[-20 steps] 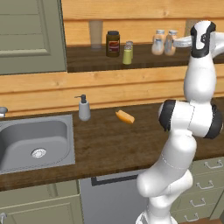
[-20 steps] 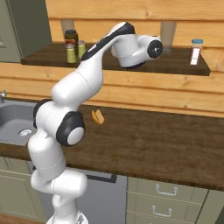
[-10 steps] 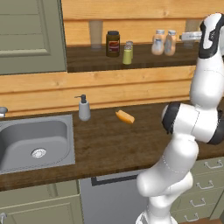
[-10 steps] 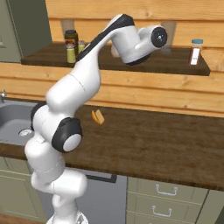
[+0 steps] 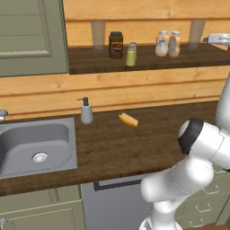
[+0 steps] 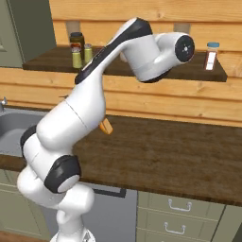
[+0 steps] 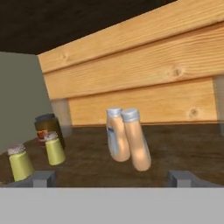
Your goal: Put the shaker and condiment bottle from the counter next to their counterparts in the cabinet.
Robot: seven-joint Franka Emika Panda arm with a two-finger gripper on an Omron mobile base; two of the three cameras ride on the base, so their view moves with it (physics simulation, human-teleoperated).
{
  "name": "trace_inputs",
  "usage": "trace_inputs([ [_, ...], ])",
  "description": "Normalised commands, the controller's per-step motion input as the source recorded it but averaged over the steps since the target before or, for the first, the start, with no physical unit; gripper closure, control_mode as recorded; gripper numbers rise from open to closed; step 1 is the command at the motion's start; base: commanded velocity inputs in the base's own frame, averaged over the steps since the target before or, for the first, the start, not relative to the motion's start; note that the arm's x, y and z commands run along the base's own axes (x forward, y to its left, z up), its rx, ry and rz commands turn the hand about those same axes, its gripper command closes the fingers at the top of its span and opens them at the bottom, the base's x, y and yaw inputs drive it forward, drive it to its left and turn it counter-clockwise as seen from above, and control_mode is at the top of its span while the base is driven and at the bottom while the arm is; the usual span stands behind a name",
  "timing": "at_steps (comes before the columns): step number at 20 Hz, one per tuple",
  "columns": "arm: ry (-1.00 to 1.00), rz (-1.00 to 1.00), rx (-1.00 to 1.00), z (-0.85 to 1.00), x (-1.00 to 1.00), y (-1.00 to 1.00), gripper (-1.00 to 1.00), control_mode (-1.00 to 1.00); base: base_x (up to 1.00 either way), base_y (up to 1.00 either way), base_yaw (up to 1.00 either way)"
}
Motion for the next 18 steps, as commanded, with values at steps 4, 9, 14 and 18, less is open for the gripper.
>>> trace_inputs([
  [4, -0.06, 0.0, 0.01, 0.0, -0.89, 0.02, -1.0, -1.0, 0.0, 0.0, 0.0],
  [9, -0.02, -0.01, 0.0, 0.0, -0.82, 0.03, -1.0, -1.0, 0.0, 0.0, 0.0],
  [14, 0.0, -0.07, 0.0, -0.02, -0.87, 0.01, -1.0, -1.0, 0.0, 0.0, 0.0],
  [18, -0.02, -0.04, 0.0, -0.07, -0.74, 0.02, -1.0, -1.0, 0.0, 0.0, 0.0],
])
